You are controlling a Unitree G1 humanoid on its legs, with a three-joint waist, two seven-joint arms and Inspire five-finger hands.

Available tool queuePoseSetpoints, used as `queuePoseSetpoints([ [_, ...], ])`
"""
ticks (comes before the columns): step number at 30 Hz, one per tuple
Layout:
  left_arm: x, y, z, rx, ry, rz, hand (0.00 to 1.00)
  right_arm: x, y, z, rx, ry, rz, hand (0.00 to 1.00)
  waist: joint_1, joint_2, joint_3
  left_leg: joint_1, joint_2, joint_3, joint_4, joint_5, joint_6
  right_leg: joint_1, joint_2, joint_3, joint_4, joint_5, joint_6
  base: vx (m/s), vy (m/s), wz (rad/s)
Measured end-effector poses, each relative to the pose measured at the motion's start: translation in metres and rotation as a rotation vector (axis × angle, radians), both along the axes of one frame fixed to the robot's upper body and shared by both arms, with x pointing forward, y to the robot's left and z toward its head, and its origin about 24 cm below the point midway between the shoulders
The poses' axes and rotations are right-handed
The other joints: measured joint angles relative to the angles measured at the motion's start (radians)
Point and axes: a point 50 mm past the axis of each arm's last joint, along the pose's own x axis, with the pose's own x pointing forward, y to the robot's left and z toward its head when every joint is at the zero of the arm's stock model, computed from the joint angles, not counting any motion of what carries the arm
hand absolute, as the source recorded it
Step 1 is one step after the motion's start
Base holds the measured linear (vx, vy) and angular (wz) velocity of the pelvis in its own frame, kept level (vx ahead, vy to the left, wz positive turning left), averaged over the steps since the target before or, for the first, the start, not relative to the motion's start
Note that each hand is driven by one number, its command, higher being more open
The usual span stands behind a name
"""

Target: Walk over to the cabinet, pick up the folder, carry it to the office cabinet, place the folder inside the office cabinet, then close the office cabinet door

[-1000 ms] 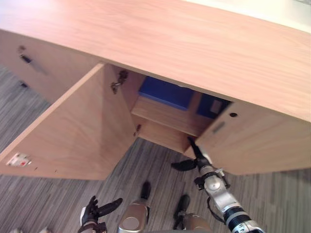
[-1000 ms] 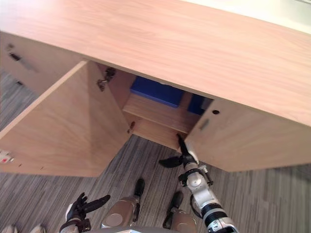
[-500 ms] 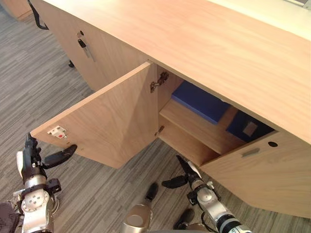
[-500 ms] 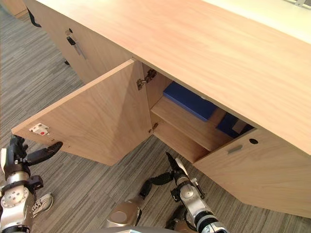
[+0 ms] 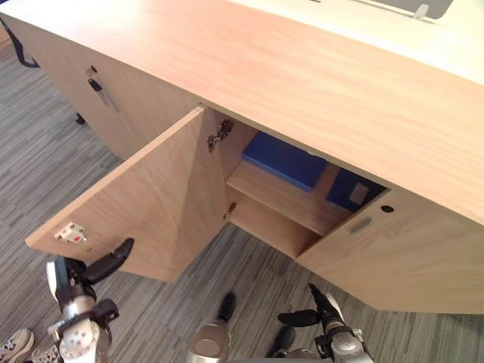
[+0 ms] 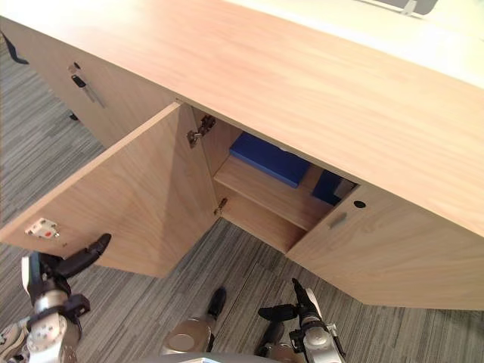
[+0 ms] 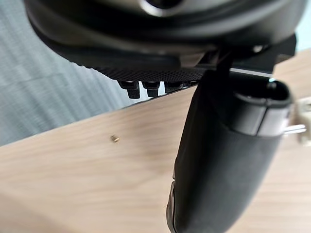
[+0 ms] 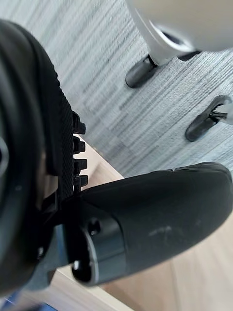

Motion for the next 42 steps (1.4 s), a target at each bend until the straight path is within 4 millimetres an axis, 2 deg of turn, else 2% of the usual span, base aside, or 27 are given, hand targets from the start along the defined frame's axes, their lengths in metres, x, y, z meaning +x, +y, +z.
queuePoseSetpoints([
  [3, -0.015, -0.025, -0.024, -0.080, 0.112, -0.061, 1.00, -0.001, -0.003, 0.000, 0.012, -0.005, -0.076, 1.00, -0.006, -0.001, 0.000, -0.003, 0.004, 0.042, 0.000, 0.003, 0.002, -0.019, -0.001, 0.039, 0.001, -0.003, 0.006, -0.09, 0.032, -0.19],
  [5, -0.024, -0.043, -0.048, -0.143, 0.236, -0.124, 1.00, 0.000, -0.004, 0.001, 0.015, -0.013, -0.102, 1.00, -0.029, -0.001, 0.000, -0.013, 0.009, 0.086, 0.000, 0.004, 0.003, -0.042, 0.000, 0.075, 0.008, -0.003, 0.011, -0.09, 0.038, -0.15],
  [7, -0.038, -0.072, -0.077, -0.218, 0.414, -0.258, 1.00, 0.005, -0.002, 0.003, 0.033, -0.037, -0.148, 1.00, -0.056, -0.005, 0.001, -0.026, 0.010, 0.143, 0.000, 0.004, 0.006, -0.084, 0.000, 0.148, 0.024, -0.002, 0.018, -0.06, 0.058, -0.52],
  [9, -0.043, -0.095, -0.087, -0.252, 0.483, -0.378, 1.00, 0.008, 0.000, 0.004, 0.037, -0.053, -0.168, 1.00, -0.069, -0.010, 0.002, -0.034, 0.010, 0.186, 0.001, 0.002, 0.009, -0.116, 0.000, 0.203, 0.026, 0.004, 0.028, -0.03, 0.061, -0.73],
  [11, -0.025, -0.098, -0.081, -0.186, 0.480, -0.566, 1.00, 0.012, 0.007, 0.005, 0.053, -0.066, -0.171, 1.00, -0.096, -0.015, 0.003, -0.046, 0.016, 0.250, 0.005, 0.000, 0.016, -0.162, 0.008, 0.274, 0.027, 0.010, 0.037, -0.01, 0.050, -0.94],
  [12, -0.010, -0.106, -0.078, -0.108, 0.483, -0.684, 1.00, 0.016, 0.010, 0.007, 0.061, -0.077, -0.166, 1.00, -0.126, -0.017, 0.004, -0.050, 0.016, 0.286, 0.004, -0.001, 0.019, -0.185, 0.009, 0.313, 0.027, 0.013, 0.042, -0.01, 0.037, -0.92],
  [14, 0.002, -0.119, -0.077, -0.097, 0.472, -0.708, 1.00, 0.022, 0.013, 0.011, 0.063, -0.105, -0.160, 1.00, -0.161, -0.021, 0.006, -0.057, 0.015, 0.340, 0.004, -0.006, 0.025, -0.219, 0.009, 0.363, 0.025, 0.019, 0.050, -0.01, 0.032, -1.02],
  [16, 0.040, -0.133, -0.062, -0.058, 0.378, -0.755, 1.00, 0.025, 0.014, 0.013, 0.072, -0.119, -0.178, 1.00, -0.194, -0.042, 0.018, -0.070, 0.015, 0.406, 0.003, -0.009, 0.030, -0.255, 0.012, 0.413, 0.009, 0.023, 0.056, -0.02, 0.039, -1.01],
  [17, 0.050, -0.134, -0.056, -0.042, 0.350, -0.757, 1.00, 0.025, 0.014, 0.013, 0.073, -0.118, -0.181, 1.00, -0.202, -0.050, 0.022, -0.070, 0.015, 0.419, 0.003, -0.011, 0.032, -0.259, 0.015, 0.420, 0.003, 0.023, 0.056, -0.03, 0.024, -0.71],
  [19, 0.087, -0.131, -0.033, 0.018, 0.246, -0.744, 1.00, 0.022, 0.012, 0.012, 0.064, -0.112, -0.194, 1.00, -0.236, -0.067, 0.021, -0.067, 0.017, 0.456, 0.000, -0.016, 0.038, -0.262, 0.016, 0.441, -0.021, 0.023, 0.056, -0.01, 0.022, -0.58],
  [21, 0.105, -0.122, -0.017, 0.052, 0.177, -0.697, 1.00, 0.017, 0.009, 0.010, 0.054, -0.101, -0.200, 1.00, -0.255, -0.068, 0.021, -0.055, 0.016, 0.478, 0.000, -0.021, 0.045, -0.260, 0.016, 0.449, -0.026, 0.024, 0.055, 0.06, 0.030, -0.44],
  [24, 0.119, -0.090, 0.003, 0.111, 0.105, -0.575, 1.00, 0.008, 0.005, 0.007, 0.053, -0.076, -0.213, 1.00, -0.270, -0.068, 0.020, -0.029, 0.017, 0.499, 0.001, -0.029, 0.038, -0.247, 0.017, 0.453, -0.026, 0.038, 0.045, 0.09, 0.008, -0.25],
  [25, 0.120, -0.075, 0.008, 0.138, 0.096, -0.522, 1.00, 0.006, 0.003, 0.007, 0.052, -0.073, -0.218, 1.00, -0.270, -0.067, 0.020, -0.017, 0.018, 0.504, 0.001, -0.035, 0.036, -0.239, 0.017, 0.454, -0.025, 0.046, 0.041, 0.14, -0.011, -0.14],
  [26, 0.120, -0.068, 0.011, 0.152, 0.093, -0.502, 1.00, 0.006, 0.002, 0.007, 0.050, -0.071, -0.218, 1.00, -0.270, -0.067, 0.020, -0.012, 0.018, 0.504, 0.001, -0.039, 0.033, -0.234, 0.017, 0.454, -0.026, 0.053, 0.040, 0.14, -0.022, -0.04],
  [29, 0.116, -0.044, 0.014, 0.188, 0.105, -0.438, 1.00, 0.005, -0.006, 0.007, 0.046, -0.071, -0.220, 1.00, -0.266, -0.064, 0.019, 0.013, 0.016, 0.501, 0.005, -0.055, 0.030, -0.211, 0.016, 0.452, -0.025, 0.095, 0.027, 0.15, -0.019, 0.07],
  [31, 0.107, -0.037, 0.009, 0.183, 0.127, -0.413, 1.00, 0.009, -0.011, 0.009, 0.041, -0.084, -0.227, 1.00, -0.256, -0.054, 0.015, 0.029, 0.019, 0.500, 0.006, -0.067, 0.022, -0.198, 0.019, 0.452, -0.026, 0.122, 0.023, 0.19, -0.009, 0.00],
  [35, 0.086, -0.044, -0.011, 0.125, 0.184, -0.406, 1.00, 0.019, -0.021, 0.015, 0.025, -0.117, -0.243, 1.00, -0.237, -0.021, -0.004, 0.049, 0.023, 0.483, 0.006, -0.075, 0.020, -0.165, 0.025, 0.443, -0.048, 0.125, 0.019, 0.15, -0.006, 0.00],
  [38, 0.063, -0.055, -0.036, 0.044, 0.256, -0.404, 1.00, 0.022, -0.026, 0.018, 0.020, -0.132, -0.260, 1.00, -0.230, 0.000, -0.018, 0.082, 0.035, 0.459, 0.006, -0.088, 0.006, -0.125, 0.035, 0.420, -0.048, 0.124, 0.020, 0.10, -0.020, 0.14],
  [39, 0.047, -0.059, -0.055, -0.010, 0.333, -0.402, 1.00, 0.024, -0.030, 0.019, 0.013, -0.141, -0.273, 1.00, -0.220, 0.009, -0.025, 0.096, 0.039, 0.449, 0.006, -0.098, 0.009, -0.107, 0.037, 0.411, -0.047, 0.123, 0.021, 0.04, -0.010, 0.14],
  [42, 0.025, -0.059, -0.075, -0.059, 0.439, -0.392, 1.00, 0.025, -0.034, 0.021, 0.011, -0.155, -0.295, 1.00, -0.215, 0.008, -0.026, 0.100, 0.033, 0.429, 0.007, -0.103, 0.014, -0.096, 0.030, 0.395, -0.043, 0.100, 0.020, 0.00, -0.013, 0.16],
])
